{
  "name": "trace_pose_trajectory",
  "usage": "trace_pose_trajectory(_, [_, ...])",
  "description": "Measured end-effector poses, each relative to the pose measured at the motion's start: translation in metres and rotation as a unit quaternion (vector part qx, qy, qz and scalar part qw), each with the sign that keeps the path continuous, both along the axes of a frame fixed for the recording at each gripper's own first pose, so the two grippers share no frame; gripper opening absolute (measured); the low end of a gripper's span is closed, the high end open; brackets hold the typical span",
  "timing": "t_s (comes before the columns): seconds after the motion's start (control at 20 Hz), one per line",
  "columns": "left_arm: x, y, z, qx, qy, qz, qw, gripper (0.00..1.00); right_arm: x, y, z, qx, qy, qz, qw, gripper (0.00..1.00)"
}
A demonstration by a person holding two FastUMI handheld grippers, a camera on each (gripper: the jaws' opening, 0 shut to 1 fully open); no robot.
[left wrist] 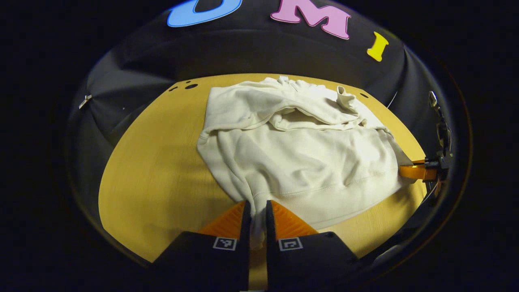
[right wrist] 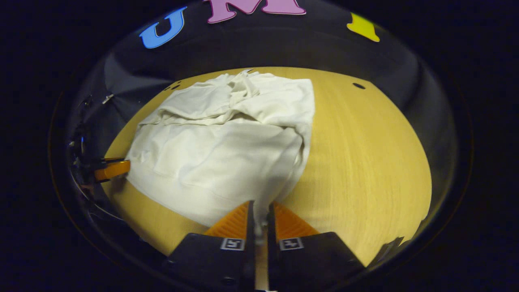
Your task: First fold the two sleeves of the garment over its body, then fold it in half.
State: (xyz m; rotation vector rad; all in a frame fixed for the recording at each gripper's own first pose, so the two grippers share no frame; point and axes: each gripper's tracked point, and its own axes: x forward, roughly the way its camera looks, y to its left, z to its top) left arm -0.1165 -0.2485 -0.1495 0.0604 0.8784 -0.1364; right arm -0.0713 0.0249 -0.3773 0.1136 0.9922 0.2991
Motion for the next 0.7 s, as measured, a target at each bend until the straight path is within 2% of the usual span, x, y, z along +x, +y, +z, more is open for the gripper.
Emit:
trace_pose_trajectory(0.05, [-0.002,-0.002,-0.002,-0.006,0.014,-0.004,1.0,0.21,-0.004,0.0,0.004,0.0,0.004,0.008,1.0,0.1])
trace_pose_trajectory(0.2, [-0.003,0.002,0.002,-0.035,0.043,-0.018,0.998,0.14,-0.005,-0.004,0.007,-0.002,0.002,0.026,1.0,0.1])
trace_pose_trajectory(0.35, [-0.005,0.011,0.008,-0.058,0.062,-0.005,0.996,0.14,-0.001,-0.003,0.018,0.03,0.0,0.016,0.999,0.1])
trace_pose_trajectory(0.5, [-0.006,0.01,0.015,-0.063,0.084,0.01,0.994,0.14,0.001,-0.007,0.025,0.053,0.009,0.012,0.998,0.1])
trace_pose_trajectory(0.7, [-0.005,0.003,0.032,-0.059,0.106,-0.016,0.993,0.14,0.014,-0.006,0.053,0.081,0.006,-0.005,0.997,0.1])
